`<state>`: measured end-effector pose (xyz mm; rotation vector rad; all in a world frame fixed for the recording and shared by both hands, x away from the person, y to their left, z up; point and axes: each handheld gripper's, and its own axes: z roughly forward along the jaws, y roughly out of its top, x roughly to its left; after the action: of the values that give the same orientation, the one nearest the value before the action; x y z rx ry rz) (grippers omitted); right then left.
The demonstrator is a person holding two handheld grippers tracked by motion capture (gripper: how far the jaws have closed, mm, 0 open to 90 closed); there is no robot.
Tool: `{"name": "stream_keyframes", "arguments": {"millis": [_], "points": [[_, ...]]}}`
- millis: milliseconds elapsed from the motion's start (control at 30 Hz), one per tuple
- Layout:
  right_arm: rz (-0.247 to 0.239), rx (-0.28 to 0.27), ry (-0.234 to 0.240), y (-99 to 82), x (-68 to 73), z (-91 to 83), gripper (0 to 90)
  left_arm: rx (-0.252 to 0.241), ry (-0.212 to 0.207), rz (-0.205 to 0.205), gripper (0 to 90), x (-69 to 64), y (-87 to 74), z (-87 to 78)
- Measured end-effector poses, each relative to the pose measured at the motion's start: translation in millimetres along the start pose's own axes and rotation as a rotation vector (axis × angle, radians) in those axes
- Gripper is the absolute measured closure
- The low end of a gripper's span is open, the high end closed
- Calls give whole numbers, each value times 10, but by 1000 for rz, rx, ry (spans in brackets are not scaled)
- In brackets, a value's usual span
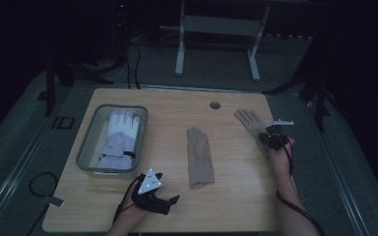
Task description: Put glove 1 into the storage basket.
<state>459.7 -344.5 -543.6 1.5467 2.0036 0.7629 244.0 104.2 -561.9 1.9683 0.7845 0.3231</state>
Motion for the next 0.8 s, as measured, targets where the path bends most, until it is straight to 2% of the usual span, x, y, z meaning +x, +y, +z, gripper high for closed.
{"name": "stream_keyframes", "arguments": {"millis": [100,133,200,267,367,400,500,533,567,600,633,667,800], "points": [[27,-2,-7,7,30,-33,865,-1,0,1,24,0,0,-3],[56,-10,-7,2,62,-69,869,-1,1,2,24,0,1,-4],[64,-16,7,-4,102,-117,873,-1,1,2,24,5,2,-6],[74,-27,0,-10,145,-192,873,-2,2,3,24,10,4,-7],[79,-41,-5,-21,185,-280,874,-4,2,2,24,10,7,-9],[77,-54,-5,-32,225,-375,874,-4,3,1,24,7,9,-8],[64,-61,-20,-45,280,-467,874,-3,3,2,24,4,10,-6],[63,-69,-19,-69,330,-564,874,-3,4,3,24,4,9,-4],[63,-69,-19,-69,330,-564,874,-3,4,3,24,4,9,-4],[68,-76,-20,-103,375,-662,874,-3,5,3,24,1,9,-7],[68,-76,-20,-103,375,-662,874,-3,5,3,24,1,9,-7],[50,-75,-29,-150,443,-755,873,-4,5,5,24,1,11,-15],[68,-71,-23,-267,496,-855,873,-7,4,8,24,-3,13,-22]]}}
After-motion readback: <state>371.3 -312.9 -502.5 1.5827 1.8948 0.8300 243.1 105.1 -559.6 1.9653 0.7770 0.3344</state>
